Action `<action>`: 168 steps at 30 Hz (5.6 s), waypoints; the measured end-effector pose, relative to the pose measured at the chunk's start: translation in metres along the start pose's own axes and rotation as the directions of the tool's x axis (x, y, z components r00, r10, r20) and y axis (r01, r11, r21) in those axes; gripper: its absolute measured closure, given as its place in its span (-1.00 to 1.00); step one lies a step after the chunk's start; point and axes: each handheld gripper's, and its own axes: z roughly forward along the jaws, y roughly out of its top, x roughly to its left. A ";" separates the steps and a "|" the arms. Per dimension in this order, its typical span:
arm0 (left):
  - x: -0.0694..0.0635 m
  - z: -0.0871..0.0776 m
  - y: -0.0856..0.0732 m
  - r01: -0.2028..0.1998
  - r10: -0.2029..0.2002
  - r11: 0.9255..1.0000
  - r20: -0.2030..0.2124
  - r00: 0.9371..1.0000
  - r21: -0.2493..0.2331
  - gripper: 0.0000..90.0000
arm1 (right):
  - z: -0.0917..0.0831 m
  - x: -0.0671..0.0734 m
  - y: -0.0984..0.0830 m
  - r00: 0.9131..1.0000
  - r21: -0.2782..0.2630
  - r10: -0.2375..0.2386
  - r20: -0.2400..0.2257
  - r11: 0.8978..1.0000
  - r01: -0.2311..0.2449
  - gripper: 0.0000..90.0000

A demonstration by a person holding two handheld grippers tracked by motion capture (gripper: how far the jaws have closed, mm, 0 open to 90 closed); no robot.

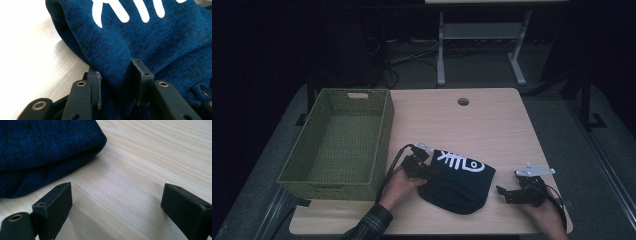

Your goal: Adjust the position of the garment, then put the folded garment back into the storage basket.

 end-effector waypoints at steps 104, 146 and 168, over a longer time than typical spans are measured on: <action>-0.025 -0.245 0.074 -0.076 0.072 0.996 -0.083 0.994 -0.038 0.59 | 0.000 0.000 0.000 1.000 0.001 0.003 -0.001 1.000 -0.003 -0.79; 0.041 -0.367 0.003 0.143 -0.197 0.964 -0.244 0.950 -0.223 0.60 | 0.000 0.000 0.001 1.000 0.000 0.011 0.007 1.000 -0.011 -0.79; 0.073 -0.342 -0.025 0.232 -0.277 0.953 -0.254 0.927 -0.195 0.60 | 0.000 0.000 0.001 1.000 0.000 0.012 0.006 1.000 -0.012 -0.79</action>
